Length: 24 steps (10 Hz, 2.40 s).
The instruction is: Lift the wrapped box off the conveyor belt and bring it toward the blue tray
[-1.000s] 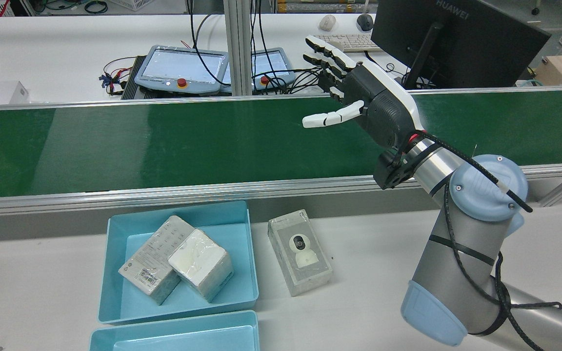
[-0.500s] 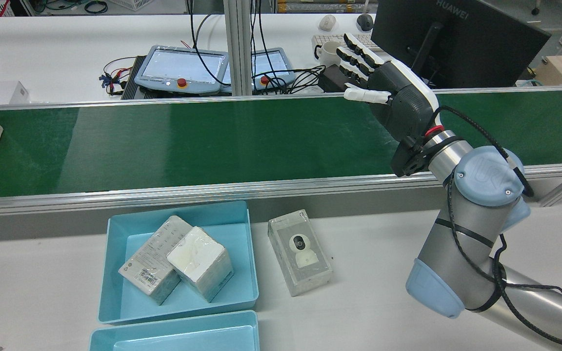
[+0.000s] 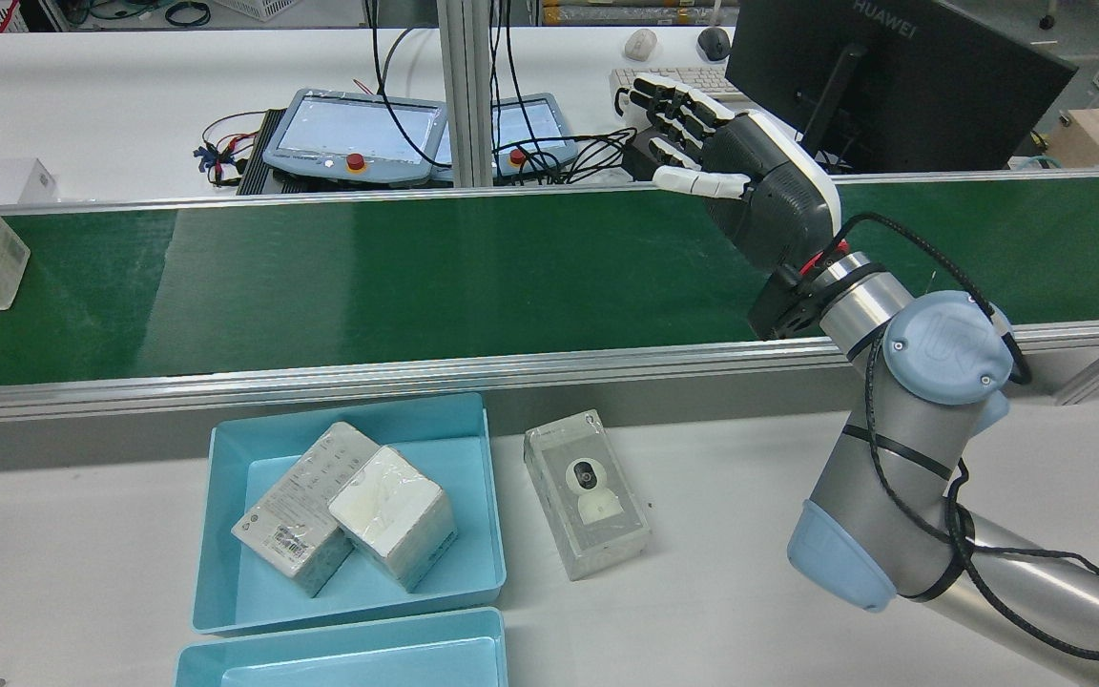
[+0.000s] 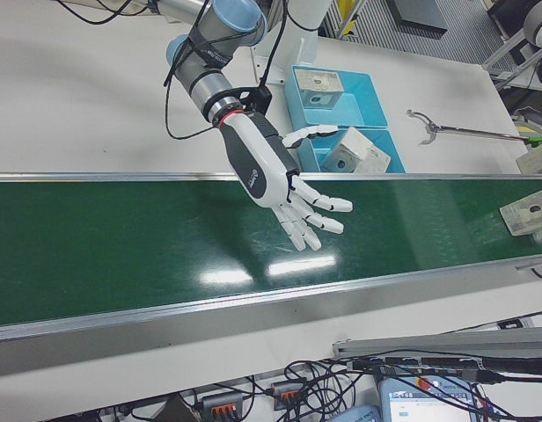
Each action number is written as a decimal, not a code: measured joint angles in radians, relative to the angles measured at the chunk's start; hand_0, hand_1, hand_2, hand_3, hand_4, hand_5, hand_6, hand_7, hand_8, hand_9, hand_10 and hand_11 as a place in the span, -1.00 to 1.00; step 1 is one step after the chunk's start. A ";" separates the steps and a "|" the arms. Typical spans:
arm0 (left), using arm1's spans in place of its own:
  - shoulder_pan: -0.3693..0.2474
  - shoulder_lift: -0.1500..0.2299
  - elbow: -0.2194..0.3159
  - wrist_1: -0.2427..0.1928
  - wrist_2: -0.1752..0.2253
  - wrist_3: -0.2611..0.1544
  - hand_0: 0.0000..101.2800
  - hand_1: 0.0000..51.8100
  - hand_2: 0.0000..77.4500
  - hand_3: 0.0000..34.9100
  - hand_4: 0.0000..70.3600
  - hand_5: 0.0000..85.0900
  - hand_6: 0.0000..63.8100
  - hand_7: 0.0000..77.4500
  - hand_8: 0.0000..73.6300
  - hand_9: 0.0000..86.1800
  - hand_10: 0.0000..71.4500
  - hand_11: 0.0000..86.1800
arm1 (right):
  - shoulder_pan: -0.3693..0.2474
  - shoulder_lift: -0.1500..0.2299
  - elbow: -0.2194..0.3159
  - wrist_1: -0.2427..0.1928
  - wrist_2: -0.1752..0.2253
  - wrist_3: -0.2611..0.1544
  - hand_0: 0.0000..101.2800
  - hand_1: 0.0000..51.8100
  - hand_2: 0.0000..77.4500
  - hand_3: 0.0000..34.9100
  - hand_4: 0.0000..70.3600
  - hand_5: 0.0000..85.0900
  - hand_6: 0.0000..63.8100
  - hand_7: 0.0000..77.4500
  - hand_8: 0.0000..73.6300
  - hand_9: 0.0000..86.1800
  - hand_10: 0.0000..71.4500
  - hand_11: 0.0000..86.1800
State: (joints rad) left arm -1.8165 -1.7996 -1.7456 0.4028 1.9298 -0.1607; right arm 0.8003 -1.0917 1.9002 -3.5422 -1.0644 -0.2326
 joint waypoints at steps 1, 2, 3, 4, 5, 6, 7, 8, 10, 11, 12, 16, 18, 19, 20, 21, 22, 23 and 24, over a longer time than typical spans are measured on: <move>0.000 0.000 0.000 0.000 0.000 0.000 -1.00 -1.00 -0.97 -1.00 -1.00 -0.99 -1.00 -0.99 -0.99 -1.00 -0.98 -1.00 | 0.001 0.000 -0.008 -0.004 0.001 -0.004 -0.15 -0.64 -0.59 -0.01 -0.58 -0.53 -1.00 -0.52 -0.93 -0.82 -0.89 -0.85; 0.000 0.000 0.000 0.000 0.000 0.000 -1.00 -1.00 -0.97 -1.00 -1.00 -0.99 -1.00 -0.99 -1.00 -1.00 -0.98 -1.00 | 0.003 0.000 -0.016 -0.010 0.001 -0.007 -0.11 -0.54 -0.48 0.35 -0.50 -0.47 -1.00 -0.46 -1.00 -0.87 -0.86 -0.84; 0.000 0.000 0.000 0.000 0.000 0.000 -1.00 -1.00 -0.99 -1.00 -1.00 -0.99 -1.00 -0.99 -0.99 -1.00 -0.98 -1.00 | 0.004 0.000 -0.020 -0.014 0.001 -0.008 -0.11 -0.54 -0.46 0.35 -0.50 -0.47 -1.00 -0.46 -1.00 -0.87 -0.86 -0.84; 0.000 0.000 0.000 0.000 0.000 0.000 -1.00 -1.00 -0.97 -1.00 -1.00 -0.99 -1.00 -0.99 -0.99 -0.99 -0.98 -1.00 | 0.003 0.001 -0.021 -0.016 0.002 -0.009 -0.11 -0.54 -0.46 0.73 -0.47 -0.47 -1.00 -0.46 -1.00 -0.89 -0.86 -0.81; 0.000 0.000 0.000 0.000 0.000 0.000 -1.00 -1.00 -0.97 -1.00 -1.00 -0.99 -1.00 -0.99 -1.00 -0.99 -1.00 -1.00 | 0.003 0.002 -0.022 -0.017 0.002 -0.010 -0.11 -0.54 -0.44 0.72 -0.44 -0.46 -1.00 -0.46 -1.00 -0.89 -0.86 -0.81; 0.000 0.000 0.000 0.000 0.000 0.000 -1.00 -1.00 -0.97 -1.00 -1.00 -0.99 -1.00 -0.99 -0.99 -1.00 -0.98 -1.00 | 0.003 0.003 -0.022 -0.018 0.002 -0.010 -0.11 -0.54 -0.44 0.72 -0.44 -0.46 -1.00 -0.46 -1.00 -0.89 -0.86 -0.81; 0.000 0.000 0.000 0.000 0.000 0.000 -1.00 -1.00 -0.97 -1.00 -1.00 -0.99 -1.00 -0.99 -0.99 -1.00 -0.98 -1.00 | 0.003 0.003 -0.022 -0.018 0.002 -0.010 -0.11 -0.54 -0.44 0.72 -0.44 -0.46 -1.00 -0.46 -1.00 -0.89 -0.86 -0.81; 0.000 0.000 0.000 0.000 0.000 0.000 -1.00 -1.00 -0.97 -1.00 -1.00 -0.99 -1.00 -0.99 -0.99 -1.00 -1.00 -1.00 | 0.002 0.004 -0.023 -0.018 0.002 -0.010 -0.12 -0.54 -0.39 0.72 -0.44 -0.44 -1.00 -0.46 -1.00 -0.89 -0.86 -0.81; 0.000 0.000 0.000 0.000 0.000 0.000 -1.00 -1.00 -0.97 -1.00 -1.00 -0.99 -1.00 -0.99 -0.99 -0.99 -0.98 -1.00 | -0.001 0.005 -0.023 -0.018 0.001 -0.011 -0.14 -0.54 -0.37 0.72 -0.44 -0.35 -1.00 -0.46 -1.00 -0.89 -0.86 -0.81; 0.000 0.000 0.000 0.000 0.000 0.000 -1.00 -1.00 -0.97 -1.00 -1.00 -0.99 -1.00 -0.99 -0.99 -0.99 -0.98 -1.00 | -0.003 0.005 -0.023 -0.018 0.001 -0.012 -0.14 -0.49 -0.34 0.71 -0.44 -0.32 -1.00 -0.45 -1.00 -0.90 -0.88 -0.81; 0.000 0.000 0.000 0.000 0.000 0.000 -1.00 -1.00 -0.97 -1.00 -1.00 -0.99 -1.00 -0.99 -0.99 -0.99 -0.98 -1.00 | -0.003 0.006 -0.024 -0.018 0.001 -0.012 -0.14 -0.49 -0.34 0.72 -0.43 -0.32 -1.00 -0.46 -1.00 -0.92 -0.83 -0.81; 0.000 0.000 0.000 0.000 0.000 0.000 -1.00 -1.00 -0.97 -1.00 -1.00 -0.99 -1.00 -0.99 -0.99 -0.99 -0.98 -1.00 | -0.011 0.006 -0.023 -0.018 0.001 -0.013 -0.13 -0.49 -0.32 0.73 -0.40 -0.15 -1.00 -0.46 -1.00 -0.92 -0.83 -0.80; 0.000 0.000 0.000 0.000 0.000 0.000 -1.00 -1.00 -0.99 -1.00 -1.00 -0.99 -1.00 -0.99 -1.00 -0.99 -0.98 -1.00 | -0.012 0.006 -0.022 -0.018 0.001 -0.013 -0.13 -0.49 -0.32 0.73 -0.40 -0.15 -1.00 -0.46 -1.00 -0.92 -0.83 -0.80; 0.000 0.000 0.000 0.000 0.000 0.000 -1.00 -1.00 -0.97 -1.00 -1.00 -0.99 -1.00 -0.99 -0.99 -1.00 -0.98 -1.00 | -0.011 0.006 -0.021 -0.018 0.001 -0.013 -0.13 -0.49 -0.32 0.73 -0.44 -0.13 -1.00 -0.54 -1.00 -0.94 -0.83 -0.77; 0.000 0.000 0.000 0.000 0.000 0.000 -1.00 -1.00 -0.97 -1.00 -1.00 -0.99 -1.00 -0.99 -1.00 -1.00 -0.98 -1.00 | -0.010 0.006 -0.018 -0.017 0.001 -0.012 -0.13 -0.49 -0.32 0.73 -0.49 -0.08 -1.00 -0.54 -1.00 -0.94 -0.83 -0.77; 0.000 0.000 0.000 0.000 0.000 0.000 -1.00 -1.00 -0.97 -1.00 -1.00 -0.99 -1.00 -0.99 -0.99 -1.00 -1.00 -1.00 | -0.009 0.005 -0.016 -0.017 0.001 -0.011 -0.14 -0.49 -0.32 0.73 -0.53 0.09 -1.00 -0.49 -1.00 -0.89 -0.83 -0.77; 0.000 0.000 0.000 0.000 0.000 0.000 -1.00 -1.00 -0.97 -1.00 -1.00 -0.99 -1.00 -0.99 -0.99 -1.00 -1.00 -1.00 | -0.008 0.006 -0.014 -0.017 0.001 -0.011 -0.14 -0.49 -0.32 0.73 -0.53 0.09 -1.00 -0.49 -1.00 -0.89 -0.83 -0.77; 0.000 0.000 0.000 0.000 0.000 0.000 -1.00 -1.00 -0.99 -1.00 -1.00 -0.99 -1.00 -0.99 -0.99 -1.00 -0.98 -1.00 | -0.009 0.007 -0.013 -0.019 0.001 -0.011 -0.14 -0.49 -0.32 0.75 -0.57 0.35 -1.00 -0.34 -0.88 -0.75 -0.77 -0.67; 0.000 0.000 0.000 0.000 0.000 0.000 -1.00 -1.00 -0.97 -1.00 -1.00 -0.99 -1.00 -0.99 -0.99 -1.00 -0.98 -1.00 | -0.010 0.009 -0.011 -0.021 0.001 -0.010 -0.09 -0.49 -0.24 0.73 -0.41 0.65 -0.71 0.06 -0.78 -0.54 -0.68 -0.60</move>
State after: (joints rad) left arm -1.8165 -1.7996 -1.7456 0.4028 1.9298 -0.1607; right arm 0.7901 -1.0832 1.8891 -3.5629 -1.0630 -0.2427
